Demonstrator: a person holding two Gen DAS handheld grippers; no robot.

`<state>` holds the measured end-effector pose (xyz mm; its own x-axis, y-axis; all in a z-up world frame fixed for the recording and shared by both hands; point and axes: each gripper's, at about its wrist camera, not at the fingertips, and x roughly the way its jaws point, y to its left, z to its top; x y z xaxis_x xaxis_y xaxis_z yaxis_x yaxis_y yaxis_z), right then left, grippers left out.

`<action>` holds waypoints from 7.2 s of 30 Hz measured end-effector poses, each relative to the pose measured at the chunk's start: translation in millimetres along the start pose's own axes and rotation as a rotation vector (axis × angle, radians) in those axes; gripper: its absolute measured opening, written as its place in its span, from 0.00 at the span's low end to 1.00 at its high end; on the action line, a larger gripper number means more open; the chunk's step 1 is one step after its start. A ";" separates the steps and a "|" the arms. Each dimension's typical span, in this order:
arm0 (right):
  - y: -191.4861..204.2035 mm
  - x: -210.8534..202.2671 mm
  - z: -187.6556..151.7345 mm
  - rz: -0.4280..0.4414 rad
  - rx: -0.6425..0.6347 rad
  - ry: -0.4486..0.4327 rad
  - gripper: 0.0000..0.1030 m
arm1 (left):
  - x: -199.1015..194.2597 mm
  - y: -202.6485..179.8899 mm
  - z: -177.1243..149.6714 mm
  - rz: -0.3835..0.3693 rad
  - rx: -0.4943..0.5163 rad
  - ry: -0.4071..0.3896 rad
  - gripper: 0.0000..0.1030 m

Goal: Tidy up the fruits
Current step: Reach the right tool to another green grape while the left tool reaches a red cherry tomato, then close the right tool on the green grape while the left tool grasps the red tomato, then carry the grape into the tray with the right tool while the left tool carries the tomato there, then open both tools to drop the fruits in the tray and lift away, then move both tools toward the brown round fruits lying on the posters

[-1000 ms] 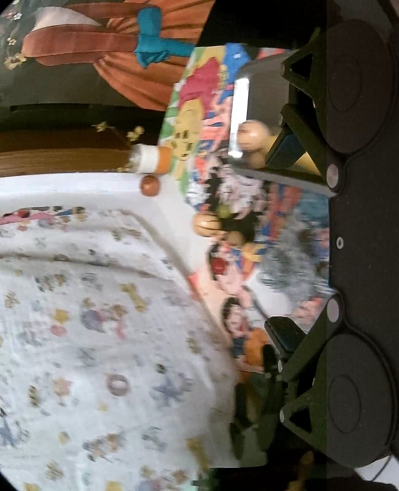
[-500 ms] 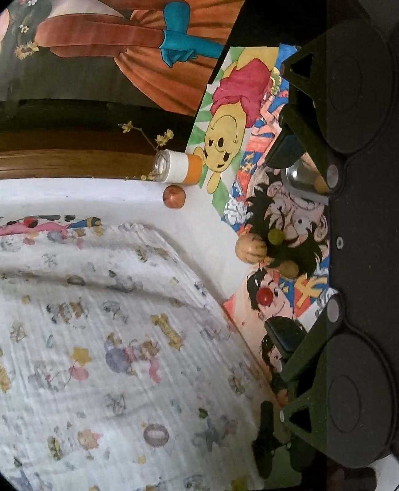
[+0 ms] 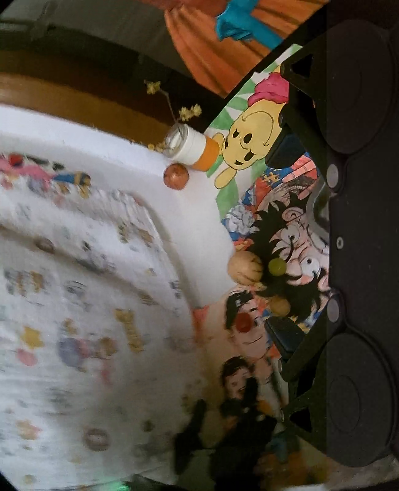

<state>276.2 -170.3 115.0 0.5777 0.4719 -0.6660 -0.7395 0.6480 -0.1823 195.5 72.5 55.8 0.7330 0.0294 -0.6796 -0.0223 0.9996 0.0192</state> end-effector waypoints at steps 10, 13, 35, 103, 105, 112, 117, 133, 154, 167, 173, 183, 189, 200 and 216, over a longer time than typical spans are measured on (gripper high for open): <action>-5.1 68.3 -15.5 0.044 -0.155 0.079 0.99 | 47.3 -1.2 8.5 0.006 0.018 0.033 1.00; -5.2 84.2 -17.1 0.061 -0.187 0.098 0.99 | 59.4 -2.0 10.8 0.000 0.017 0.039 1.00; 11.5 150.2 -17.0 0.182 -0.288 0.145 0.72 | 98.4 2.2 17.0 -0.093 -0.042 0.028 0.79; -22.5 -64.4 -148.8 -0.007 0.316 0.037 0.25 | -1.0 -147.1 -23.4 -0.494 -0.005 0.067 0.29; -21.3 -72.4 -160.8 -0.020 0.333 0.039 0.25 | -4.5 -159.7 -29.7 -0.514 0.019 0.080 0.29; -15.0 -90.8 -200.6 -0.052 0.391 0.060 0.25 | -13.5 -194.2 -46.4 -0.561 0.093 0.119 0.29; -8.4 -95.4 -220.6 -0.062 0.439 0.062 0.25 | -13.3 -207.1 -53.8 -0.561 0.124 0.144 0.29; 0.1 -91.7 -234.3 -0.062 0.467 0.063 0.26 | -5.9 -216.5 -61.0 -0.538 0.142 0.187 0.29; 1.2 -87.8 -239.2 -0.061 0.481 0.073 0.26 | -1.9 -216.4 -63.0 -0.538 0.133 0.212 0.29; -0.7 -92.5 -237.4 -0.102 0.489 0.071 0.37 | -0.7 -214.1 -62.5 -0.555 0.114 0.236 0.44; -2.6 -106.4 -234.0 -0.156 0.493 0.051 0.50 | -14.2 -201.7 -56.6 -0.549 0.090 0.209 0.60; 9.8 -132.4 -218.0 -0.184 0.484 0.005 0.86 | -40.4 -172.8 -52.5 -0.504 0.056 0.130 0.89; 23.0 -147.5 -207.6 -0.172 0.480 -0.016 0.99 | -50.9 -156.0 -55.8 -0.471 0.051 0.106 1.00; 71.1 -152.9 -199.4 -0.125 0.508 0.082 0.99 | -72.4 -120.3 -77.2 -0.414 0.122 0.081 1.00; 111.8 -118.1 -173.6 0.020 0.395 0.241 0.99 | -80.8 -61.6 -94.2 -0.313 0.098 0.101 1.00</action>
<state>65.4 -257.4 47.7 0.4335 0.3647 -0.8241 -0.5343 0.8404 0.0910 73.7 8.5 40.5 0.6226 -0.2745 -0.7328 0.2624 0.9555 -0.1350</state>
